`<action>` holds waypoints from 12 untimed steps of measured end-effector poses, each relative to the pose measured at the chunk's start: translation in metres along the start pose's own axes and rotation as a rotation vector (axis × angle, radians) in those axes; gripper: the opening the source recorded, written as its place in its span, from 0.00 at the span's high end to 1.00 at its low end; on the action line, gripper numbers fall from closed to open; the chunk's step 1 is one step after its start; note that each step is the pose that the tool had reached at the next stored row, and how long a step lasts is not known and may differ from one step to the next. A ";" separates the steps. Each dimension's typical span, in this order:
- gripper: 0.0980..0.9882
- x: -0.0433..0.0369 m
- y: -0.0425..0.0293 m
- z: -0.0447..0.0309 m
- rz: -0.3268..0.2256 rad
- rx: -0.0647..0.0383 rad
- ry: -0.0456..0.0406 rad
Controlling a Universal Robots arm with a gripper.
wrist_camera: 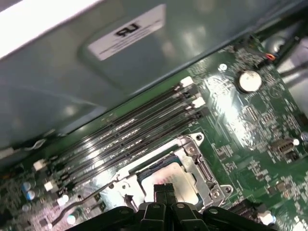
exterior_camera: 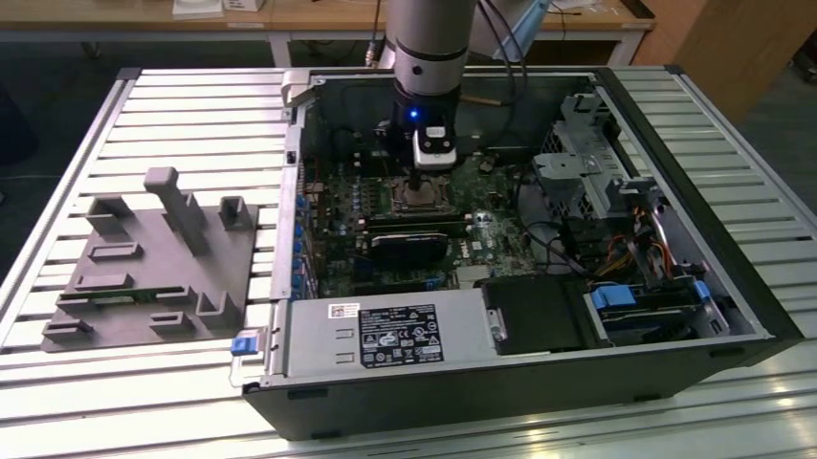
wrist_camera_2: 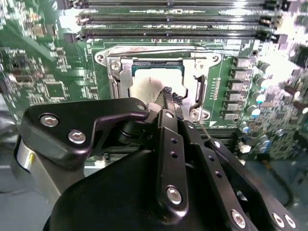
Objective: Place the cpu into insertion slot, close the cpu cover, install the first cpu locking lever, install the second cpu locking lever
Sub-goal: 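Close the cpu cover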
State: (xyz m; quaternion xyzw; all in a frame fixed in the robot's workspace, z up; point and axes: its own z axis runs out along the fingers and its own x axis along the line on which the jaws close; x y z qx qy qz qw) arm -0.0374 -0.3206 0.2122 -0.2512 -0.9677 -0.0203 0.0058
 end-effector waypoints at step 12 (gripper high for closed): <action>0.99 0.0000 0.0000 0.0006 -0.217 0.005 0.0079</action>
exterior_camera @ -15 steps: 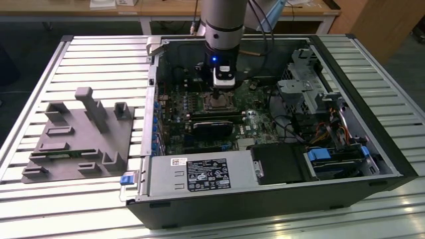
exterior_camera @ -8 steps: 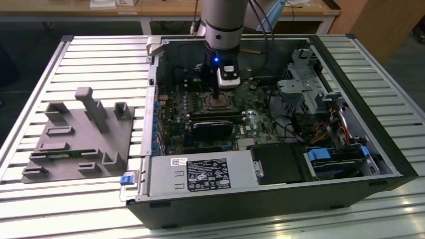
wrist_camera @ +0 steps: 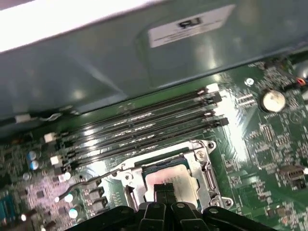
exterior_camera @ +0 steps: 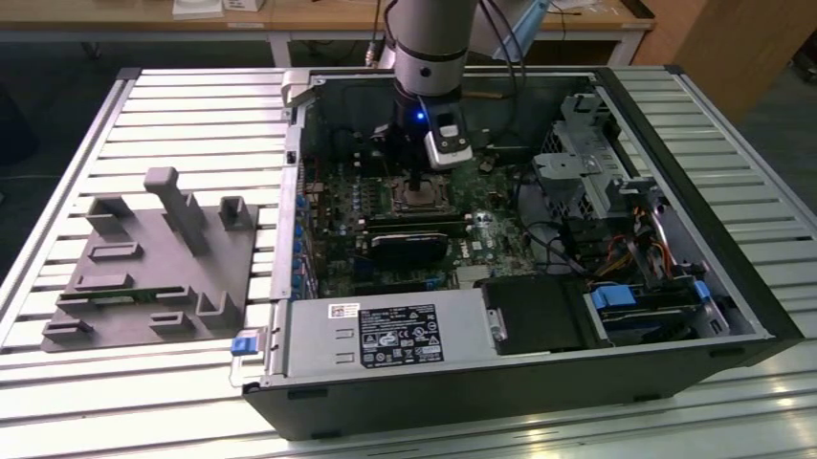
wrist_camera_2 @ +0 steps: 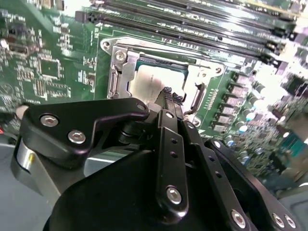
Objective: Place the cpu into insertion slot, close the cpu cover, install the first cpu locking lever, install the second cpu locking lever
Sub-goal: 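Close the cpu cover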
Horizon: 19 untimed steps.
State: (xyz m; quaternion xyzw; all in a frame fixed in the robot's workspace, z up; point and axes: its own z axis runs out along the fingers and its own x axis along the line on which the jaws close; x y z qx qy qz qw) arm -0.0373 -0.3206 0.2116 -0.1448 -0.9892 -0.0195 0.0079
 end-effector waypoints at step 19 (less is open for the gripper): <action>0.99 0.0000 -0.0001 0.0025 -0.230 0.004 0.0014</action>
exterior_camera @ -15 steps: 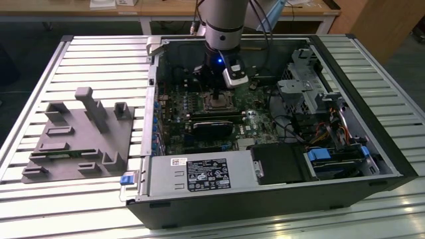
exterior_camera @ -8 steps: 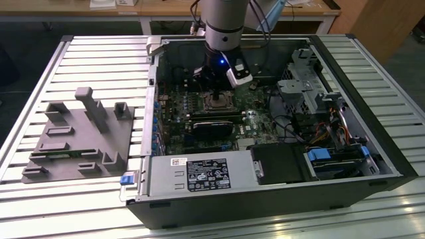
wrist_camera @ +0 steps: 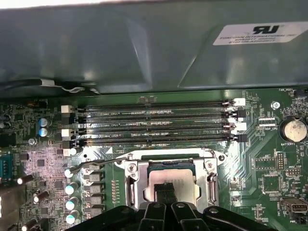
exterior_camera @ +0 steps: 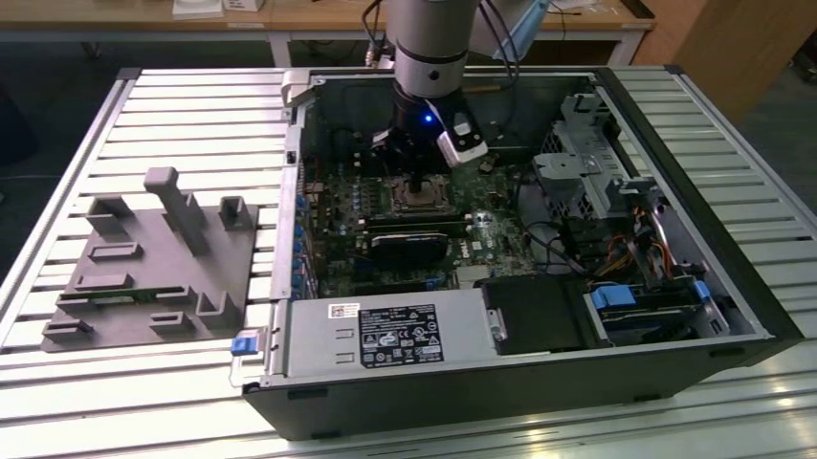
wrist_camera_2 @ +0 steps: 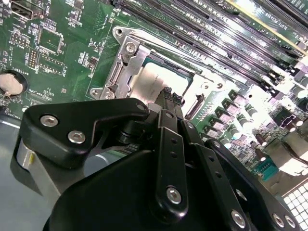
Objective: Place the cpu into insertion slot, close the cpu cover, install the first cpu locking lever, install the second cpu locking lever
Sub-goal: 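Close the cpu cover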
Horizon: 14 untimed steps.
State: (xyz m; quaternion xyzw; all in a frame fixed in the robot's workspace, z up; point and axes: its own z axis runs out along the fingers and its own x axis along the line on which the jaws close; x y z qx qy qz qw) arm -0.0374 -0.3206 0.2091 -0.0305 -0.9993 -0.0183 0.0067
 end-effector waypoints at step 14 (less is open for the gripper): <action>0.99 0.0002 0.0005 -0.0140 0.000 0.001 -0.0076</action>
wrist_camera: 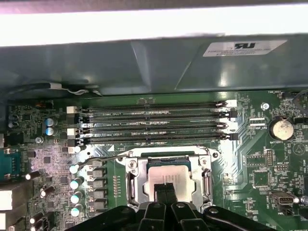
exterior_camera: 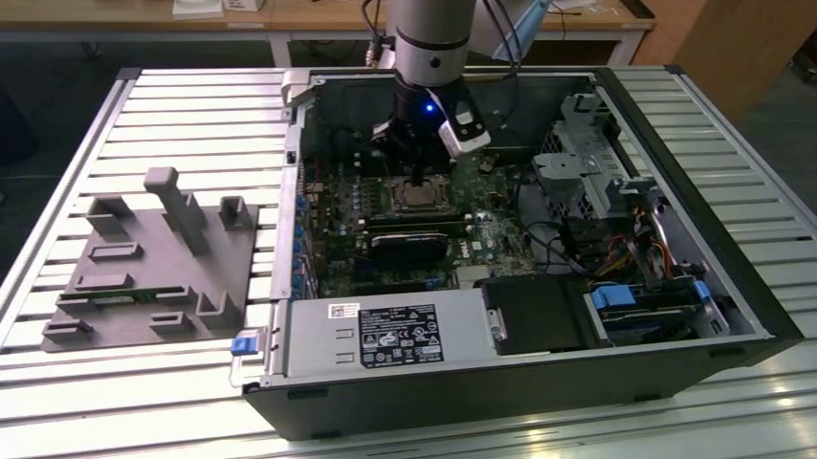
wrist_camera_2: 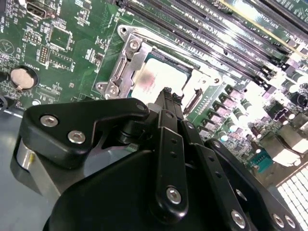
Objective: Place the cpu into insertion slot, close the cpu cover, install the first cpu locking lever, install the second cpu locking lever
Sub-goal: 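Close the cpu cover, then install the first cpu locking lever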
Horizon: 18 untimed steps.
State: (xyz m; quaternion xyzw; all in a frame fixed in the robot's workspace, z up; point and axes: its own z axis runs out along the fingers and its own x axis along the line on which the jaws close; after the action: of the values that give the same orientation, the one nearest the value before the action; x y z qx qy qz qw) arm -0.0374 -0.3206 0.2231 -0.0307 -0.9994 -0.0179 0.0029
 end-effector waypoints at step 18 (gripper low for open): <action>0.99 -0.0074 0.0004 0.0002 0.002 0.000 -0.0049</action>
State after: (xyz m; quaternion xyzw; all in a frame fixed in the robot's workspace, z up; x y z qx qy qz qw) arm -0.0300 -0.3206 0.2229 -0.0318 -0.9993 -0.0178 0.0005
